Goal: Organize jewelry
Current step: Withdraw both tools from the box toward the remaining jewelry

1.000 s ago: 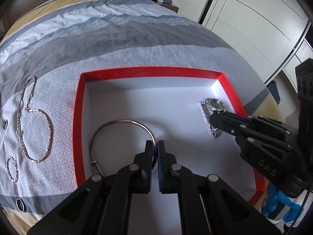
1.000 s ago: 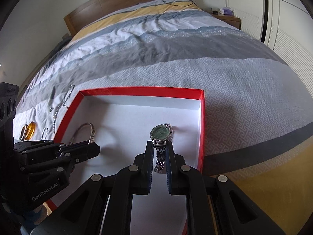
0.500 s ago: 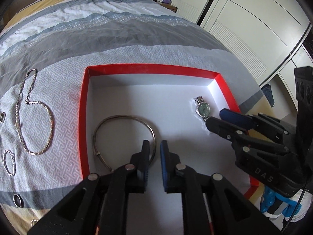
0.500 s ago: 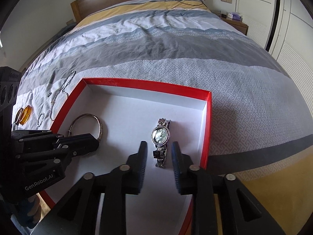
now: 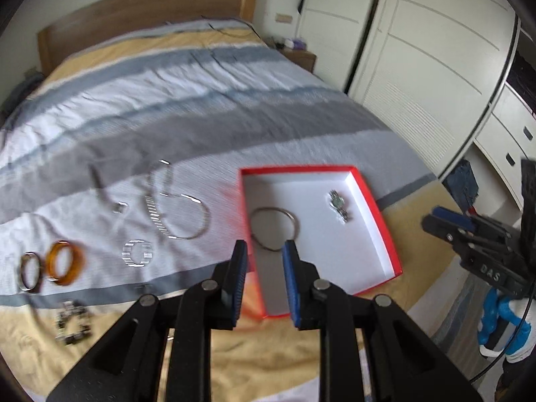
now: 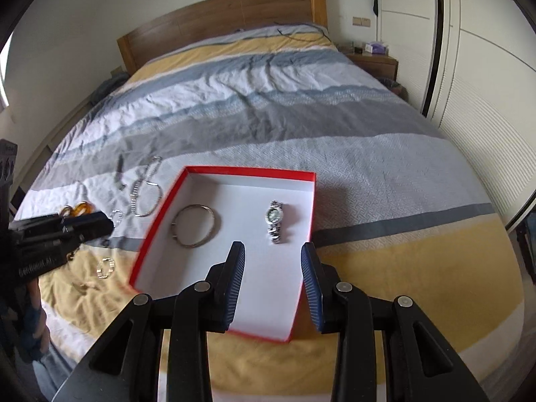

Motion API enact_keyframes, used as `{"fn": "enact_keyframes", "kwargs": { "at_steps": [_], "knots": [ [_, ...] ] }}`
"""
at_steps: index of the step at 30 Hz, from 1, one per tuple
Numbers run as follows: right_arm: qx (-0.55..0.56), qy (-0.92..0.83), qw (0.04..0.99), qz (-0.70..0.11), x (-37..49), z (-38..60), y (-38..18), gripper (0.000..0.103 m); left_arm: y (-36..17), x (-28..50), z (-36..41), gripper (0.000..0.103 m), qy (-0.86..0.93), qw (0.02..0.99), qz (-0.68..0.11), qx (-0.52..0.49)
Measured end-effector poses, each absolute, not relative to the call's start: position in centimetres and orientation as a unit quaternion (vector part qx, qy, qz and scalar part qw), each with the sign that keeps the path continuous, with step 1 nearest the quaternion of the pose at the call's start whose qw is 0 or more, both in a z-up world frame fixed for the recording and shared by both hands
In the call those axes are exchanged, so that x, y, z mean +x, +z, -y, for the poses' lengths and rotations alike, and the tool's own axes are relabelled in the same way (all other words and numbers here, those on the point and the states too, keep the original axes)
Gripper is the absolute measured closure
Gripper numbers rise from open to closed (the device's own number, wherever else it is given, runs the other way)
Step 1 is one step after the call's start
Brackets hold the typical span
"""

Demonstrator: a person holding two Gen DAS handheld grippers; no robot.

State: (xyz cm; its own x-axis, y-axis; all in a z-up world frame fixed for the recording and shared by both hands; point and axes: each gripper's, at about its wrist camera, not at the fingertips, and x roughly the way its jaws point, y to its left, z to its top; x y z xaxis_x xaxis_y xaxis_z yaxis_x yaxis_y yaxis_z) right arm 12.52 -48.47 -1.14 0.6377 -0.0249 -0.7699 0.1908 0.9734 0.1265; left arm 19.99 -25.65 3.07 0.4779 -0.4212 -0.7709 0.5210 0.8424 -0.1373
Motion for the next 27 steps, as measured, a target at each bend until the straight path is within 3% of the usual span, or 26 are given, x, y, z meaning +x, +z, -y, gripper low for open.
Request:
{"fn": "enact_keyframes", "kwargs": {
  "at_steps": [10,22,27],
  "knots": [
    [0.08,-0.023,0.931,-0.354,4.9,41.1,7.5,0.068,13.9,14.9,11.9,0.082,-0.18,0.916,-0.355,0.049],
    [0.057,0.015,0.956,-0.289,-1.4,33.0,14.0,0.065,17.7,6.2,-0.9,0.059,-0.125,0.944,-0.305,0.002],
    [0.056,0.034,0.961,-0.268,-2.7,30.3,15.5,0.064,17.5,4.0,-3.5,0.058,-0.111,0.95,-0.293,-0.004]
  ]
}}
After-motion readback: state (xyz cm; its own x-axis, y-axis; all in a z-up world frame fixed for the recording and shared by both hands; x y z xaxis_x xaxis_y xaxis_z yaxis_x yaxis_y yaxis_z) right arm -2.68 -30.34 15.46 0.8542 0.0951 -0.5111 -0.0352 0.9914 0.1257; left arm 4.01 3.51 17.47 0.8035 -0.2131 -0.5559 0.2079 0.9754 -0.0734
